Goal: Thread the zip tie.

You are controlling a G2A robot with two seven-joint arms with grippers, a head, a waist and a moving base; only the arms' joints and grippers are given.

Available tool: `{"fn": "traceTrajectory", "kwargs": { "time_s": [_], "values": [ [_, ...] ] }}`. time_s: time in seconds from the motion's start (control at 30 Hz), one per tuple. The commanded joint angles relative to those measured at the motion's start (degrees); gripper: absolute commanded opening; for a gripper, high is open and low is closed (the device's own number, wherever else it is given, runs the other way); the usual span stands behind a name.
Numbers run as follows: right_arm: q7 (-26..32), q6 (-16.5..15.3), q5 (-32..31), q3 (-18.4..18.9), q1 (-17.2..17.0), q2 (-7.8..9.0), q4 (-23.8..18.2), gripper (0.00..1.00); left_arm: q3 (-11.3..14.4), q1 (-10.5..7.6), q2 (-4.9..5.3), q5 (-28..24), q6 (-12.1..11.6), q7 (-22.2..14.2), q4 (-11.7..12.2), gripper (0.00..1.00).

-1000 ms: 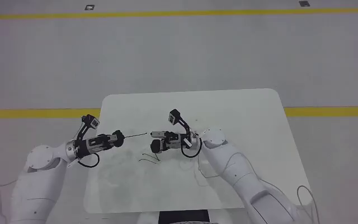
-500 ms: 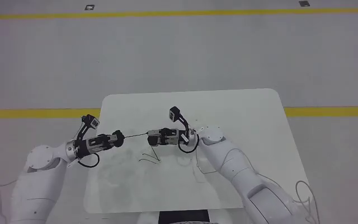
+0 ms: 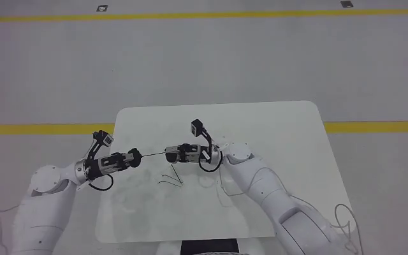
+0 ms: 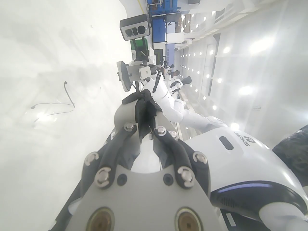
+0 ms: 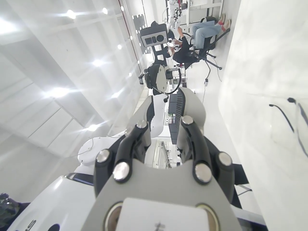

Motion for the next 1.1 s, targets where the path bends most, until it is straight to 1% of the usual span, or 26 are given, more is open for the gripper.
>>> {"fn": "traceTrajectory", "kwargs": {
  "time_s": [0.0, 0.1, 0.13, 0.27, 0.4, 1.03, 1.07],
  "values": [
    [-0.2, 0.0, -0.3, 0.1, 0.0, -0.13, 0.1, 0.18, 0.0, 0.00, 0.00, 0.0, 0.0, 0.0, 0.0, 0.00],
    [-0.4, 0.0, -0.7, 0.3, -0.1, -0.25, 0.3, 0.12, 0.0, 0.00, 0.00, 0.0, 0.0, 0.0, 0.0, 0.00],
    [-0.4, 0.0, -0.8, 0.5, -0.1, -0.28, 0.4, 0.12, 0.0, 0.00, 0.00, 0.0, 0.0, 0.0, 0.0, 0.00],
    [-0.4, 0.0, -1.2, 1.0, -0.1, -0.39, 0.6, 0.07, 0.0, 0.00, 0.00, 0.0, 0.0, 0.0, 0.0, 0.00],
    [-0.6, 0.0, -1.6, 1.3, -0.2, -0.54, 0.7, 0.00, 0.0, 0.00, 0.00, 0.0, 0.0, 0.0, 0.0, 0.00],
    [-0.3, 0.0, -2.6, 2.8, -1.1, -1.00, 1.2, 0.00, 0.0, 0.00, 0.00, 0.0, 0.0, 0.0, 0.0, 0.00],
    [-0.2, 0.0, -2.6, 2.9, -1.1, -1.01, 1.3, 0.00, 0.0, 0.00, 0.00, 0.0, 0.0, 0.0, 0.0, 0.12]
  ]
}}
